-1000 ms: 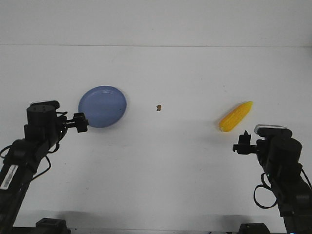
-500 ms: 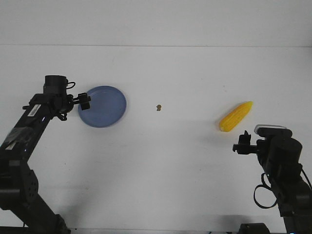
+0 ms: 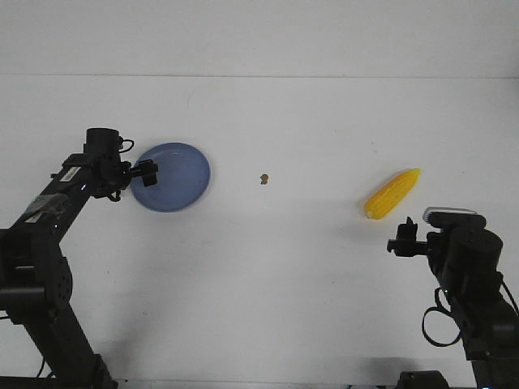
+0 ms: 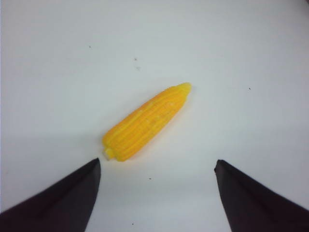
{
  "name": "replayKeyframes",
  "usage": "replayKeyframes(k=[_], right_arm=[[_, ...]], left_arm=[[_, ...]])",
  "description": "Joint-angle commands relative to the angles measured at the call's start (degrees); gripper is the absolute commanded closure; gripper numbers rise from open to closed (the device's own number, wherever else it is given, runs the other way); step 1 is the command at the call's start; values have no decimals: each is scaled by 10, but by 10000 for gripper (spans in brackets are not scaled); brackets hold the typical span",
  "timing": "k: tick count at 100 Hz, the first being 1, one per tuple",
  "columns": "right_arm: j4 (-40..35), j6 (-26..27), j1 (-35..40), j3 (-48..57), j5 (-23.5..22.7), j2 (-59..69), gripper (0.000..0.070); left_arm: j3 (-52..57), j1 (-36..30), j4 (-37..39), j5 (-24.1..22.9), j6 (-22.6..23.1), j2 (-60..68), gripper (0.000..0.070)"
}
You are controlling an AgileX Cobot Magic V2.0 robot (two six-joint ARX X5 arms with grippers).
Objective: Place corn on plate with both arms
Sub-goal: 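Hook the left gripper on the plate rim nearest it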
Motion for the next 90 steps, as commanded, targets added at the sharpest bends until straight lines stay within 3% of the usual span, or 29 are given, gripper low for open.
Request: replayKeyframes(k=[1,11,14,24,34,41,55,74,90], right_arm=[[7,4,0,11,-2,3,198],[7,4,0,11,-2,3,198],[7,4,0,11,-2,3,198],[7,4,0,11,-2,3,198],[7,4,0,11,-2,3,198],[7,4,0,11,-2,3,198],[7,4,0,11,-2,3,198],[7,4,0,11,-2,3,198],[7,4,0,11,-2,3,198]], left_arm=[[12,1,0,0,-3,15,157],[12,1,-2,0,-3,15,192],[12,1,-3,0,-3,15,240],[12,1,-5,0,-3,15,526],[12,1,-7,0,-2,15,607],[12,1,-7,1,-1,15,700],[12,4,-11,24,-1,14,696],[12,15,-12,142,-10,-2,696],[12,14,-30,187,-5,-43,696]])
